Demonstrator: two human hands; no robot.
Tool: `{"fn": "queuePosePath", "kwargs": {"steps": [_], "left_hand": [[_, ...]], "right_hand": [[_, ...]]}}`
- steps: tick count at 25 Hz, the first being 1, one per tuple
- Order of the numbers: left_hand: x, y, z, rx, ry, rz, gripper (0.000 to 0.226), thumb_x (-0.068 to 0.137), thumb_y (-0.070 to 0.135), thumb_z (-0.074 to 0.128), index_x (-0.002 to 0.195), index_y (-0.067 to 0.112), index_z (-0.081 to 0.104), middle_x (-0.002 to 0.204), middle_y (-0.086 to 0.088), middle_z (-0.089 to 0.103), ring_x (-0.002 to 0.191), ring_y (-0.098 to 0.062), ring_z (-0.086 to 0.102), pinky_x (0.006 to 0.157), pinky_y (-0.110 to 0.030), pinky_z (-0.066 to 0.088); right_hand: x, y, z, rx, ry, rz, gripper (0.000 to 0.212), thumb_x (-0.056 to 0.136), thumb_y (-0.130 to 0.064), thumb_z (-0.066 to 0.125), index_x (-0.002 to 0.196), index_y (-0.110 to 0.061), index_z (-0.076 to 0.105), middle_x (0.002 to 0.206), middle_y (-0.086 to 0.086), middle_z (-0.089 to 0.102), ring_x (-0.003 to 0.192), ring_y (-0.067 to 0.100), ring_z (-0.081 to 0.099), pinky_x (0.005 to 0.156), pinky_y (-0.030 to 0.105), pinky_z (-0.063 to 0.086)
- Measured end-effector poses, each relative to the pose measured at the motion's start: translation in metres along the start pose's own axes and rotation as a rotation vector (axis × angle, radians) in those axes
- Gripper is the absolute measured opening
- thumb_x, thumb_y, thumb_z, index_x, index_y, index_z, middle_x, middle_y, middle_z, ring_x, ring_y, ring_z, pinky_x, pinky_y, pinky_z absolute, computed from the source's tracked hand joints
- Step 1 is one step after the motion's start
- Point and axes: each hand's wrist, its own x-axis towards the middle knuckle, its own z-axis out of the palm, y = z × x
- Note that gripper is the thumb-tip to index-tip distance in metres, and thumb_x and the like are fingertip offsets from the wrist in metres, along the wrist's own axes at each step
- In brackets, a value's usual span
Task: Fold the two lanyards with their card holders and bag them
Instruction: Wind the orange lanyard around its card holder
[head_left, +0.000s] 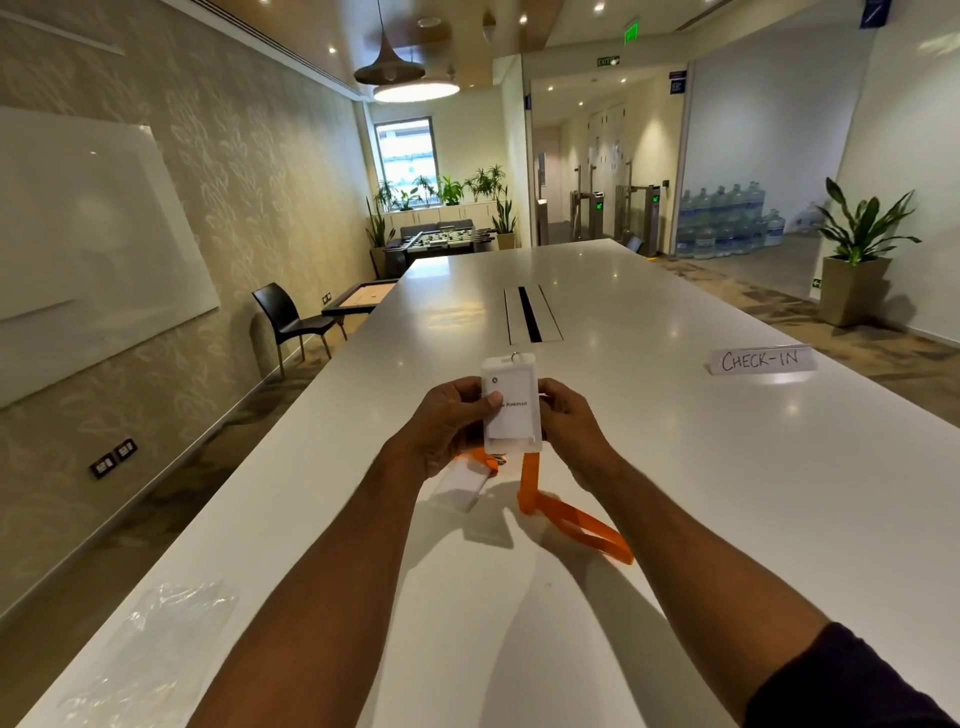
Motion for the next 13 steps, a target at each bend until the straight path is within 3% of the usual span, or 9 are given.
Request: {"fn": "queuePosePath", "kwargs": {"steps": [3,6,9,13], "left_hand": [[0.007,0.005,0.004,-0.018,0.169,0.092,0.024,0.091,0.012,0.068,0.114,0.009,0.067,0.11,-0.011,0.073,0.099,-0.026,0.072,0.078,-0.038,0.062],[0.015,0.007,0.006,0.035,0.318,0.115,0.024,0.088,0.018,0.074,0.112,0.014,0.069,0.109,-0.01,0.074,0.097,-0.026,0.071,0.065,-0.028,0.06],[0.018,0.001,0.006,0.042,0.44,0.101,0.022,0.085,0.021,0.078,0.106,0.019,0.069,0.102,-0.006,0.074,0.089,-0.019,0.071,0.059,-0.024,0.058],[0.021,-0.009,0.007,0.096,0.509,0.098,0.017,0.086,0.023,0.077,0.101,0.02,0.069,0.097,-0.002,0.072,0.083,-0.015,0.07,0.055,-0.022,0.057]], "right_hand": [[-0.004,0.01,0.005,0.008,0.033,0.017,0.017,0.105,-0.014,0.054,0.106,-0.024,0.068,0.079,0.002,0.069,0.059,0.011,0.059,0.051,0.018,0.048],[-0.008,0.015,0.012,-0.029,0.042,-0.028,0.018,0.105,-0.015,0.054,0.114,-0.021,0.068,0.071,-0.007,0.066,0.054,0.003,0.054,0.051,0.012,0.044],[-0.013,0.018,0.013,-0.07,0.029,-0.051,0.022,0.104,-0.02,0.056,0.12,-0.011,0.068,0.079,0.0,0.068,0.056,0.0,0.054,0.057,0.014,0.046],[-0.02,0.022,0.01,-0.156,0.004,-0.051,0.025,0.104,-0.027,0.056,0.111,-0.011,0.073,0.067,-0.012,0.062,0.057,0.001,0.05,0.057,0.014,0.043]]}}
